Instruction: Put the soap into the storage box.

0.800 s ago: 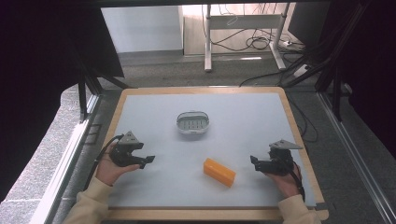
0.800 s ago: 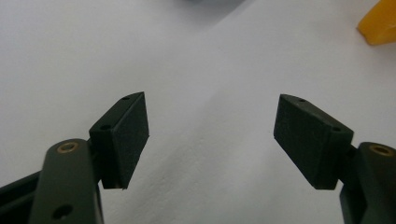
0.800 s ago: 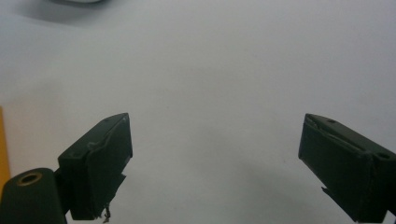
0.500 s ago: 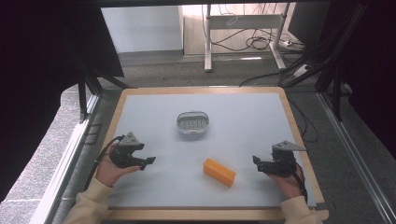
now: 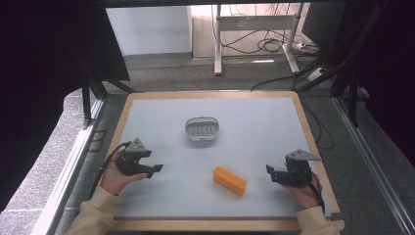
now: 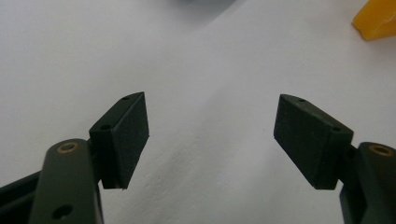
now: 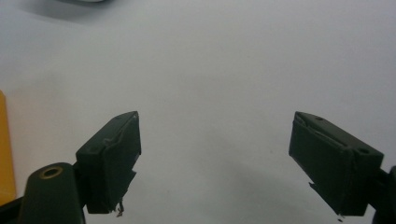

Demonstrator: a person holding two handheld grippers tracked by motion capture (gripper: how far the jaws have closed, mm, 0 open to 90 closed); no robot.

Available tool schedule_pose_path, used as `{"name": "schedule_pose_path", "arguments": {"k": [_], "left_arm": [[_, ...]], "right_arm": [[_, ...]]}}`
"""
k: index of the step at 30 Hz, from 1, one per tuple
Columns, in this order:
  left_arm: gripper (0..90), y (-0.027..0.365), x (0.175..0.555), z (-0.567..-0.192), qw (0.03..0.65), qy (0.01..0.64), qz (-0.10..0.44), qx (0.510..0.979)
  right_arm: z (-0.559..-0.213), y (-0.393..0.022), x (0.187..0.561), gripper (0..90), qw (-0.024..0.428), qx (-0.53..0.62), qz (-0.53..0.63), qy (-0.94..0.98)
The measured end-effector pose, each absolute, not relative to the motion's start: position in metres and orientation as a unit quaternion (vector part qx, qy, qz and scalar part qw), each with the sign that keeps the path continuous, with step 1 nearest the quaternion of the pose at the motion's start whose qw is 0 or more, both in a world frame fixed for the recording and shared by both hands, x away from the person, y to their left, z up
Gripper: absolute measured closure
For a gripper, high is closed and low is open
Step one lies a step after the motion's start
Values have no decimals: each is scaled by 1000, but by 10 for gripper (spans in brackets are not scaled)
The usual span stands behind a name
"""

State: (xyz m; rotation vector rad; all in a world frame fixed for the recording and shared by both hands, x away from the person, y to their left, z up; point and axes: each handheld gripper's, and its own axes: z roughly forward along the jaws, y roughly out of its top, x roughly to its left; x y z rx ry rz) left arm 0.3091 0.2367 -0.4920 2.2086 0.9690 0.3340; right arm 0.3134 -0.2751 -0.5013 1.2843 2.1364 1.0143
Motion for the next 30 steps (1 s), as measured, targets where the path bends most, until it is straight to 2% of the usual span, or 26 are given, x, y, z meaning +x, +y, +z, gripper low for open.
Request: {"name": "schedule_pose_path", "arguments": {"k": [18, 30], "left_arm": [[263, 235, 310, -494, 342, 369, 119, 856], [261, 234, 310, -495, 339, 368, 116, 858]], "right_arm": [[-495, -273, 310, 230, 218, 458, 369, 779], [-473, -261, 304, 239, 211, 428, 386, 789]]}}
